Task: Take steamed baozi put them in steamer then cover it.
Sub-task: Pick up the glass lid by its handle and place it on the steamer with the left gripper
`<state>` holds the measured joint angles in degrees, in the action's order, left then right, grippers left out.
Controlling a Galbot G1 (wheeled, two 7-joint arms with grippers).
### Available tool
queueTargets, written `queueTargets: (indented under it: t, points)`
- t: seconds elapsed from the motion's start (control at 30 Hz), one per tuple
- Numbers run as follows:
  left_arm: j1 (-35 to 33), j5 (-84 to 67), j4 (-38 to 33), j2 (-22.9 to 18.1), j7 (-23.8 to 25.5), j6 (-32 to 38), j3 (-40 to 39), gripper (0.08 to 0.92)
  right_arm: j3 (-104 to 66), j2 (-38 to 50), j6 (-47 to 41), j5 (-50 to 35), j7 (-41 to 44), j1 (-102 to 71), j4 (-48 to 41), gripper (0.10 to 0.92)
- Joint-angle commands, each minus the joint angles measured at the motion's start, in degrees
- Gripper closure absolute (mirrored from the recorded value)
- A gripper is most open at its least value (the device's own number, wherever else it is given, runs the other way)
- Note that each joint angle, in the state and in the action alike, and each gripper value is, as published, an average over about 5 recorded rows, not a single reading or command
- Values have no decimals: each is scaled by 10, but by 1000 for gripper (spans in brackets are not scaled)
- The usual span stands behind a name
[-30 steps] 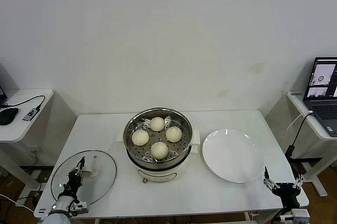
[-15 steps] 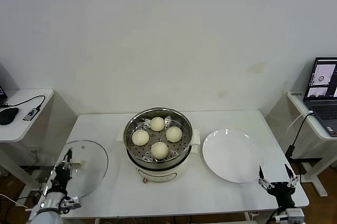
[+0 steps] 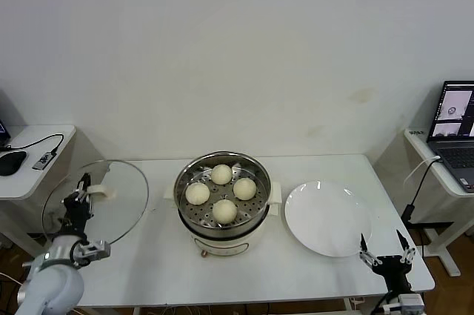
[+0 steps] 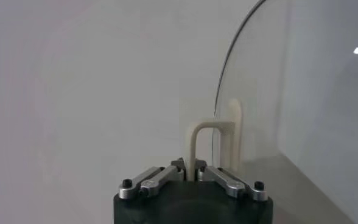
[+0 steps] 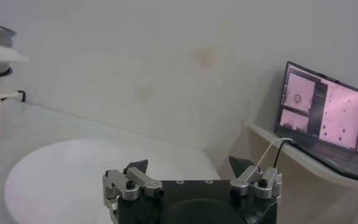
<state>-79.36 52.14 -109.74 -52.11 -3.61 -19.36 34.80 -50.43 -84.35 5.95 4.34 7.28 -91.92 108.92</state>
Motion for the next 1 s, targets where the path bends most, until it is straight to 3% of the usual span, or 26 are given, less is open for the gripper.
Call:
queueTargets:
  t: [0.03, 0.17, 0.37, 0.7, 1.0]
  points:
    - [131, -78, -73, 79, 44, -78, -170, 853, 19, -11, -4, 18, -7, 5, 1, 203]
    - [211, -61, -73, 63, 69, -129, -259, 853, 34, -25, -12, 42, -19, 13, -1, 203]
    - [301, 2, -50, 0, 125, -190, -352, 853, 43, -31, -19, 63, -32, 22, -3, 203]
    - [326, 144, -19, -100, 207, -195, -387, 853, 59, -43, -30, 67, -47, 25, -23, 203]
    - [322, 214, 13, -157, 228, -195, -395, 853, 67, -46, -29, 75, -49, 25, -28, 203]
